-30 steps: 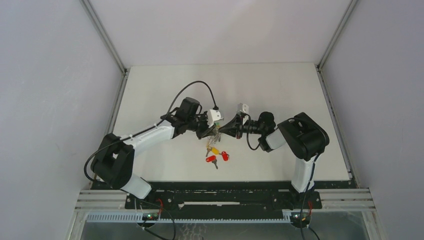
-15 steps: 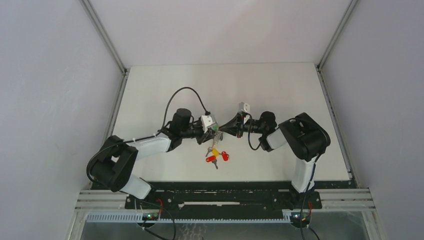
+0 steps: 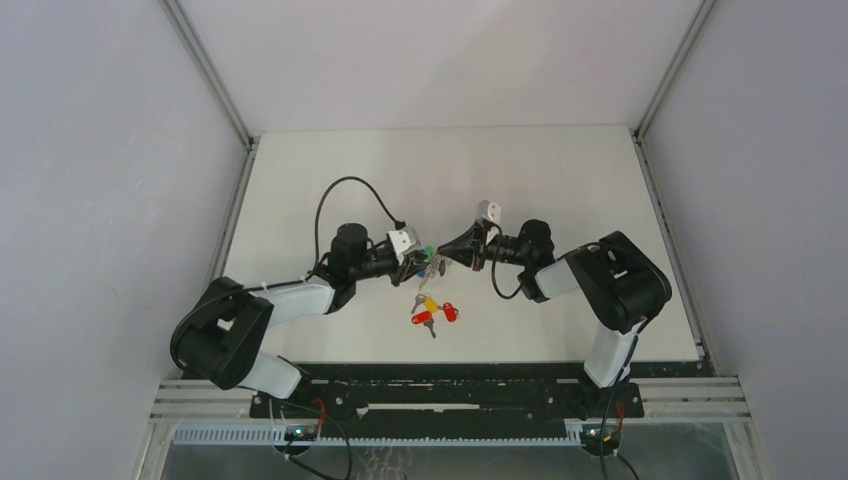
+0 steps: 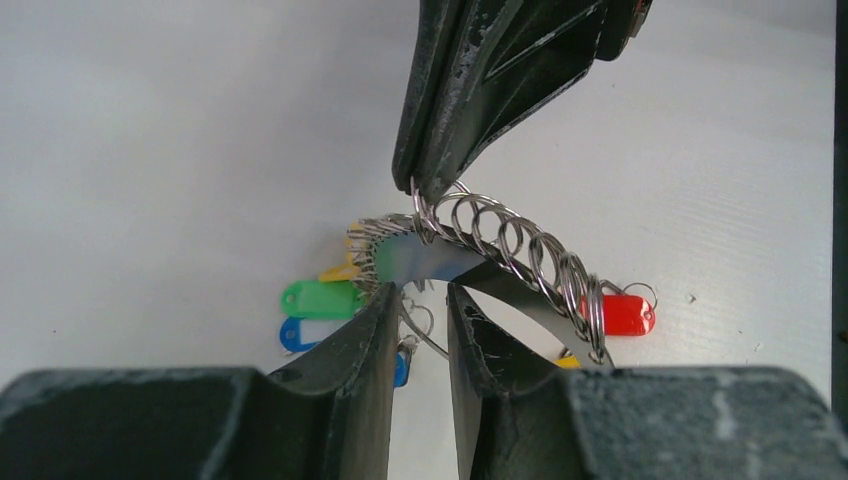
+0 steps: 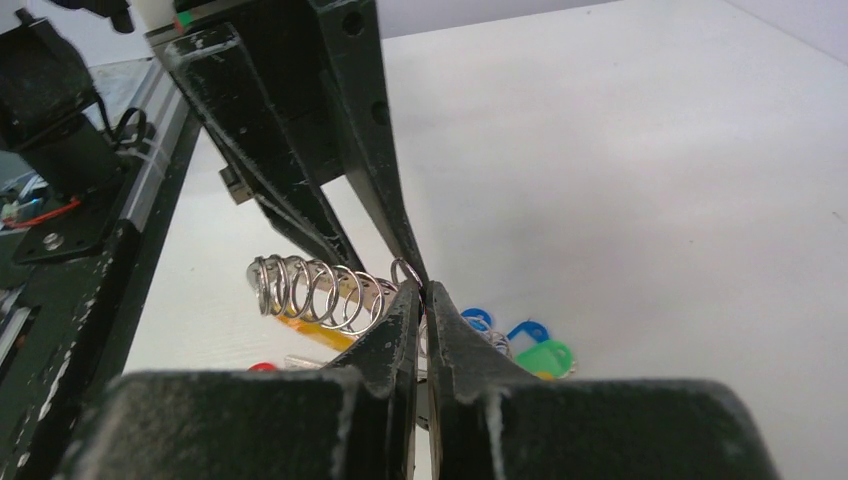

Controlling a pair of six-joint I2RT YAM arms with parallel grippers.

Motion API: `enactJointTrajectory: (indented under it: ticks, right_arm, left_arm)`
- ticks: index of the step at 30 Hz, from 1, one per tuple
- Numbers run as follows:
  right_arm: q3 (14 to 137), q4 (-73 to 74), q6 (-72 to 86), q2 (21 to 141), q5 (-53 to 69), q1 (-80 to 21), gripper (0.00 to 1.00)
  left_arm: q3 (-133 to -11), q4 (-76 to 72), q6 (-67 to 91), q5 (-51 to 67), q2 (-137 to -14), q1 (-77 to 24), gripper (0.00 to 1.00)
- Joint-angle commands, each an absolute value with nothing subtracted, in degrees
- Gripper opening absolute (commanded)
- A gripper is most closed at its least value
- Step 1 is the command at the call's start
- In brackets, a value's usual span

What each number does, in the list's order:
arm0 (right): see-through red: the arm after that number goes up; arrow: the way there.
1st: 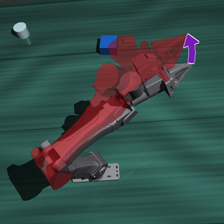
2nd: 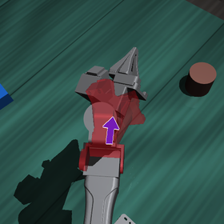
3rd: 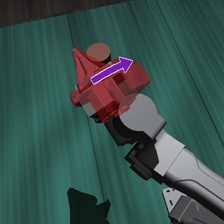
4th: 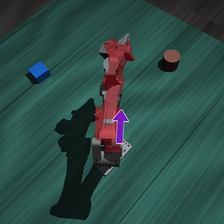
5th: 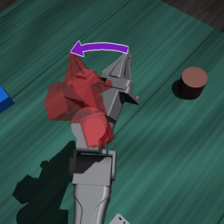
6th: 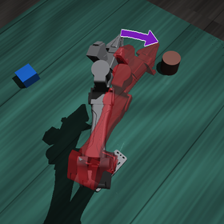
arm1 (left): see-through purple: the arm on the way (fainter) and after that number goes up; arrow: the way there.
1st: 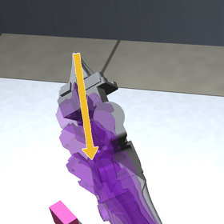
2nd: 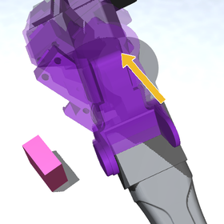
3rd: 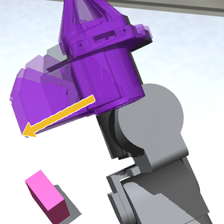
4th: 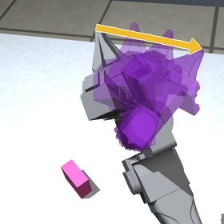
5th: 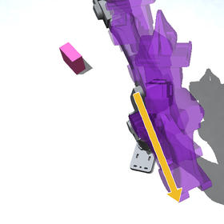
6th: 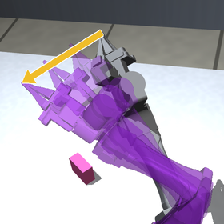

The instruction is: Put the keys on the keyring

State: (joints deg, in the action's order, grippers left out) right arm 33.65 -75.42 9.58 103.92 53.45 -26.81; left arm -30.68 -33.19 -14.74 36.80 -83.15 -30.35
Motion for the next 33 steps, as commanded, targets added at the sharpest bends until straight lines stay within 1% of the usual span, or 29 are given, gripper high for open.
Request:
enactJointTrajectory:
  ticks: [1, 8, 16, 21, 27, 33]
  right_arm:
    - [34.04, -67.74, 6.68, 100.57, 49.33, -28.46, 0.0]
    - [33.85, -61.22, 5.64, 100.26, 46.26, -30.35, 0.0]
    - [31.42, -61.08, 4.83, 100.46, 45.75, -31.01, 0.0]
    - [31.06, -61.08, 3.87, 99.74, 46.0, -30.94, 0.0]
    - [30.85, -61.13, 3.34, 99.41, 45.95, -30.94, 0.0]
    - [30.29, -61.08, 2.39, 98.97, 45.17, -31.35, 0.0]
  left_arm:
    - [-30.7, -43.55, -12.83, 39.05, -82.92, -30.19, 0.29]
    - [-30.59, -46.3, -12.45, 39.56, -86.87, -30.23, 0.29]
    - [-29.64, -47.4, -12.85, 37.3, -87.29, -29.94, 0.29]
    - [-28.13, -54.22, -8.49, 38.07, -86.91, -28.69, 0.29]
    - [-27.84, -58.98, -5.56, 40.53, -87.52, -28.65, 0.31]
    - [-26.95, -59.77, -5.31, 37.12, -86.22, -28.65, 0.32]
